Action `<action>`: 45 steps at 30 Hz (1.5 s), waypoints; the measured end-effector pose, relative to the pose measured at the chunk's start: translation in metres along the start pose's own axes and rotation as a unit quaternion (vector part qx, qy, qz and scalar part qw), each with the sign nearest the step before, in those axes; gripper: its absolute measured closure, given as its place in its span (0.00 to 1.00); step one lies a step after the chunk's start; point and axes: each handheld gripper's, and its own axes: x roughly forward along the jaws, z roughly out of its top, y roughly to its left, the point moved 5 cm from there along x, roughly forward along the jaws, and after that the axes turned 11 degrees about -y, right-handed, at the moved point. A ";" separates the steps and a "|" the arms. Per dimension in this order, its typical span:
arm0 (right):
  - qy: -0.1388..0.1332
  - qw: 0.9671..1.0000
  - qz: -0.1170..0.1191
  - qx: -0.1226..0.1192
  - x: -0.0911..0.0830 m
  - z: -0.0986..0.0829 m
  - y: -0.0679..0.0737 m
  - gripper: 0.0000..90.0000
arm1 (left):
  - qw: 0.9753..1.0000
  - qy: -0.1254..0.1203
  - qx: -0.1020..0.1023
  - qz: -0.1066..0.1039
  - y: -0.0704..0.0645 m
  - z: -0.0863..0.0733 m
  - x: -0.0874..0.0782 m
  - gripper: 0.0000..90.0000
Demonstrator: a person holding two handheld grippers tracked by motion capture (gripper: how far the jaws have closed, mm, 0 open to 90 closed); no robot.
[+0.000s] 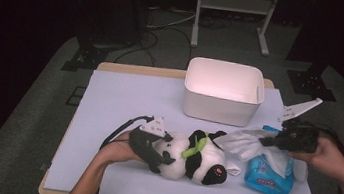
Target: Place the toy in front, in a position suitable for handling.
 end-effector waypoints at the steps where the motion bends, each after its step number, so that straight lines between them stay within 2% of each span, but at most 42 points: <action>1: 0.003 1.000 -0.009 0.008 -0.005 -0.006 -0.006 0.95 | 1.000 0.000 -0.001 0.000 0.000 0.000 0.000 0.21; 5: 0.016 0.998 -0.036 0.046 -0.018 -0.035 -0.025 0.95 | 1.000 0.001 -0.001 0.001 0.000 0.000 0.000 0.21; 8: 0.023 0.996 -0.041 0.080 -0.020 -0.058 -0.036 0.93 | 1.000 0.002 0.000 0.001 0.000 0.000 0.000 0.21; 11: 0.021 0.994 -0.048 0.099 -0.016 -0.075 -0.043 0.85 | 1.000 0.004 0.001 0.001 0.000 0.000 0.000 0.20; 13: 0.015 0.993 -0.049 0.102 -0.017 -0.078 -0.044 0.80 | 1.000 0.004 0.001 0.001 0.001 0.000 0.000 0.20; 15: 0.005 0.993 -0.052 0.101 -0.020 -0.078 -0.044 0.74 | 1.000 0.004 0.002 0.001 0.001 0.000 0.000 0.20; 19: -0.004 0.993 -0.058 0.102 -0.026 -0.076 -0.046 0.69 | 1.000 0.004 0.002 0.001 0.001 0.000 0.000 0.20; 28: -0.013 0.993 -0.062 0.097 -0.036 -0.068 -0.045 0.68 | 1.000 0.005 0.003 -0.001 0.001 0.000 0.000 0.19; 45: -0.021 0.996 -0.045 0.070 -0.030 -0.040 -0.038 0.68 | 1.000 0.007 0.004 -0.001 0.001 0.000 -0.001 0.19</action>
